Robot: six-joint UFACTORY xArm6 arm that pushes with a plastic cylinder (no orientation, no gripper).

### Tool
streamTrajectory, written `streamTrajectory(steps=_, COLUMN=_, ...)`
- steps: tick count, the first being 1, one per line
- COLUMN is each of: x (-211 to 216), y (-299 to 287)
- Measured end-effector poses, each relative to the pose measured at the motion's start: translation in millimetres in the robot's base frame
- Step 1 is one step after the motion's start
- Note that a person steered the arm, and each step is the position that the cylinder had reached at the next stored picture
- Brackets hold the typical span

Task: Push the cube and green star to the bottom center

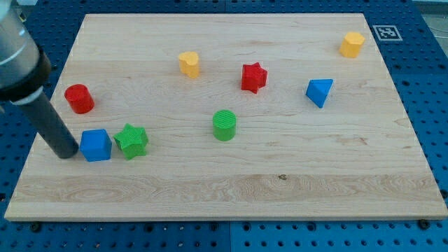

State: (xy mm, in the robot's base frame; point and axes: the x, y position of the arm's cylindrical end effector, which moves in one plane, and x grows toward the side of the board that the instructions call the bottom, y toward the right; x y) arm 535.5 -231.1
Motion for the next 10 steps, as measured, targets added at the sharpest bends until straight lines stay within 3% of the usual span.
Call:
streamTrajectory(steps=1, x=-0.4, y=13.9)
streamTrajectory(steps=4, x=-58.9, y=53.3)
streamTrajectory(steps=6, x=-27.7, y=96.8)
streamTrajectory(steps=10, x=-13.5, y=77.7)
